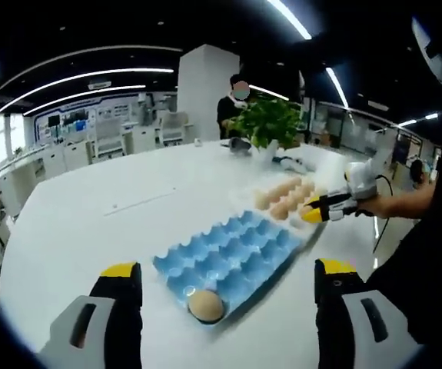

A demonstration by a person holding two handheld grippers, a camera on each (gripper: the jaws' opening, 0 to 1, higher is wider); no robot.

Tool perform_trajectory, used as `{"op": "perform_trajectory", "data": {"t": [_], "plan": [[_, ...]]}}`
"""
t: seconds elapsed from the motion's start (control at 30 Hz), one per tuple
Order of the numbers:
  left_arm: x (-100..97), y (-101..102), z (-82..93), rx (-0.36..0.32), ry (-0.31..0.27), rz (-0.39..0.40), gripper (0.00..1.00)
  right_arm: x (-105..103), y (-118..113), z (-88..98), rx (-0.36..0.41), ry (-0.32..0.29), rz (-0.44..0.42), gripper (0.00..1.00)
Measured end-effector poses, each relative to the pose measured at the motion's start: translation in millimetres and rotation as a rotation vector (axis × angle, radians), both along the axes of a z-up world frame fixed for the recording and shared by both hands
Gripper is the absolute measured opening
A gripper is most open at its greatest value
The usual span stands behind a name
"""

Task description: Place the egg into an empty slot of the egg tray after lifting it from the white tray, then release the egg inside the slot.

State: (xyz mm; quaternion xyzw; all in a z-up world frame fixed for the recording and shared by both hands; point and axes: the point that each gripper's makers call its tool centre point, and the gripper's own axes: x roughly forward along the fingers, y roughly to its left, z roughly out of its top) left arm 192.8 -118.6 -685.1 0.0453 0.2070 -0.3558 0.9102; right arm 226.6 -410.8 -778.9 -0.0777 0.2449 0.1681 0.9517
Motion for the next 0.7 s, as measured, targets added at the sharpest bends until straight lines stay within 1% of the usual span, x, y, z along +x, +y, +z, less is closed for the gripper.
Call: {"op": "perform_trajectory", "data": {"t": [0.03, 0.07, 0.1, 0.13, 0.17, 0.27, 0.37, 0.47, 0.53, 0.57, 0.63, 0.67, 0.7], "plan": [[-4.3, -2.2, -2.1, 0.000, 0.003, -0.036, 0.97, -0.5, -0.1, 0.2, 0.000, -0.001, 0.002, 0.26], [-7.3, 0.6, -9.0, 0.022, 0.036, -0.036, 0.94, -1.0, -0.3, 0.3, 0.003, -0.002, 0.001, 0.26], [-5.8, 6.2, -14.9, 0.046, 0.058, -0.005, 0.90, -1.3, -0.4, 0.5, 0.004, -0.003, 0.000, 0.26], [-6.6, 10.6, -22.8, 0.065, 0.093, 0.011, 0.85, -1.9, -0.5, 0.6, 0.003, -0.004, -0.001, 0.26], [-9.7, 9.5, -26.1, 0.065, 0.107, -0.007, 0.82, -2.7, -0.6, 0.9, 0.005, -0.007, -0.003, 0.26], [-10.5, 10.4, -28.4, 0.052, 0.114, 0.010, 0.90, -4.6, -1.0, 1.4, 0.007, -0.013, -0.006, 0.26], [-13.0, 8.8, -26.7, 0.039, 0.114, 0.005, 0.90, -5.1, -1.4, 2.0, 0.006, -0.014, -0.006, 0.26], [-15.1, 6.8, -26.0, 0.039, 0.112, -0.012, 0.95, -6.8, -1.6, 2.4, 0.008, -0.019, -0.002, 0.26], [-15.1, 6.4, -26.3, 0.049, 0.100, -0.016, 1.00, -7.4, -1.5, 2.7, 0.009, -0.022, 0.001, 0.26], [-18.8, 2.8, -26.6, 0.046, 0.105, -0.049, 1.00, -7.1, -1.1, 2.9, 0.010, -0.023, 0.002, 0.26], [-22.6, -1.7, -27.3, 0.040, 0.109, -0.079, 1.00, -7.3, -0.6, 3.2, 0.010, -0.024, 0.004, 0.26], [-23.5, -2.4, -29.7, 0.048, 0.116, -0.087, 1.00, -7.8, -0.6, 3.4, 0.013, -0.021, 0.000, 0.26], [-23.7, -0.5, -34.7, 0.082, 0.124, -0.087, 1.00, -7.4, -0.6, 3.0, 0.007, -0.017, 0.003, 0.26]]}}
